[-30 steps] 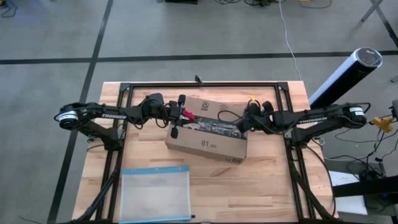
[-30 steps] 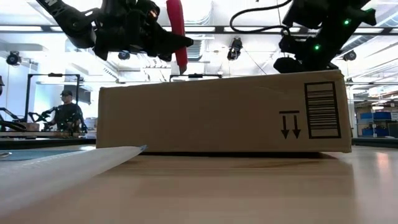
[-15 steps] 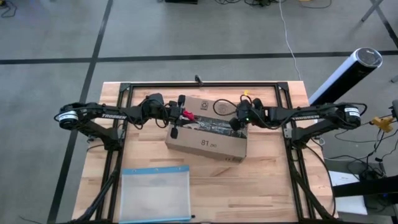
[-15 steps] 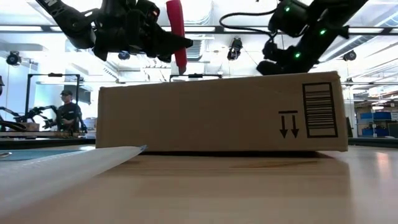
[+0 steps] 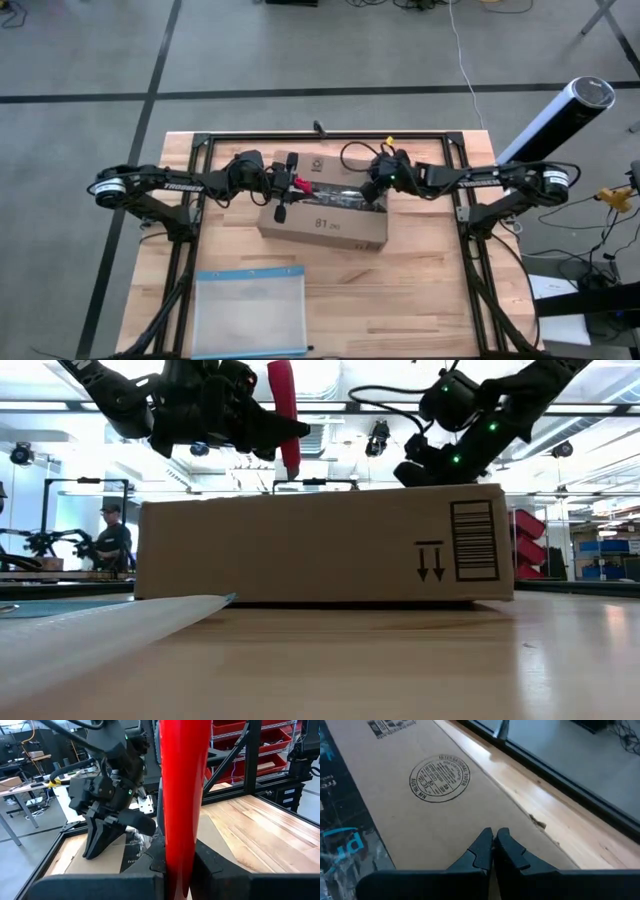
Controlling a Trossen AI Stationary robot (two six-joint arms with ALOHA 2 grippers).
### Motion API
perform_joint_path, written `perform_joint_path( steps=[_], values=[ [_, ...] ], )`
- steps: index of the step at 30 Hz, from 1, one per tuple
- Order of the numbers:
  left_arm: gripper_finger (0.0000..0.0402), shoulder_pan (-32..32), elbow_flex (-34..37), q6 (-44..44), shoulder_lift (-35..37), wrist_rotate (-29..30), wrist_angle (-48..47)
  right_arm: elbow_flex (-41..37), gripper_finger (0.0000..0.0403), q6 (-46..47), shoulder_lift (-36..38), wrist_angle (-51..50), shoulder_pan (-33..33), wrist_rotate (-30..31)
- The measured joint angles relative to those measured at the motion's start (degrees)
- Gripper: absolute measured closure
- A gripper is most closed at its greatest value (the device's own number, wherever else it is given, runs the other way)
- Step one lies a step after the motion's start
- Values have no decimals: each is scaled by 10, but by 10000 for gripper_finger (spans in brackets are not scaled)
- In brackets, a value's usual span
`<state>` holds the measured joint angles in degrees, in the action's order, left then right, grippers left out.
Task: Unpack boxes
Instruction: Break down the box using the red cutter
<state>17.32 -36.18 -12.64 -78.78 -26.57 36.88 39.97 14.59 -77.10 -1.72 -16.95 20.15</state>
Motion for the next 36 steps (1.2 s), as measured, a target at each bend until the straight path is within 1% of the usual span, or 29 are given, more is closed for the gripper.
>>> perform_joint_path(
  steps=[3, 10, 14, 24, 27, 31, 36],
  values=[
    [379, 0, 0, -8, 0, 0, 0, 0, 403, -18, 9, 30, 6, -22],
    [379, 7, 0, -22, 0, 3, 2, 0, 403, -52, 12, 123, 39, -153],
    [379, 13, 0, -27, 0, 2, 2, 0, 403, -52, -8, 157, 61, -204],
    [379, 32, 0, -14, 0, -10, -2, 0, 403, -42, -78, 225, 120, -268],
    [379, 32, 0, -9, 0, -11, -4, 0, 403, -35, -97, 226, 134, -281],
    [379, 32, 0, -2, 0, -13, -6, 2, 403, -27, -115, 219, 147, -281],
    [379, 32, 0, 5, -3, -26, -2, 3, 403, -22, -124, 202, 153, -291]
  ],
)
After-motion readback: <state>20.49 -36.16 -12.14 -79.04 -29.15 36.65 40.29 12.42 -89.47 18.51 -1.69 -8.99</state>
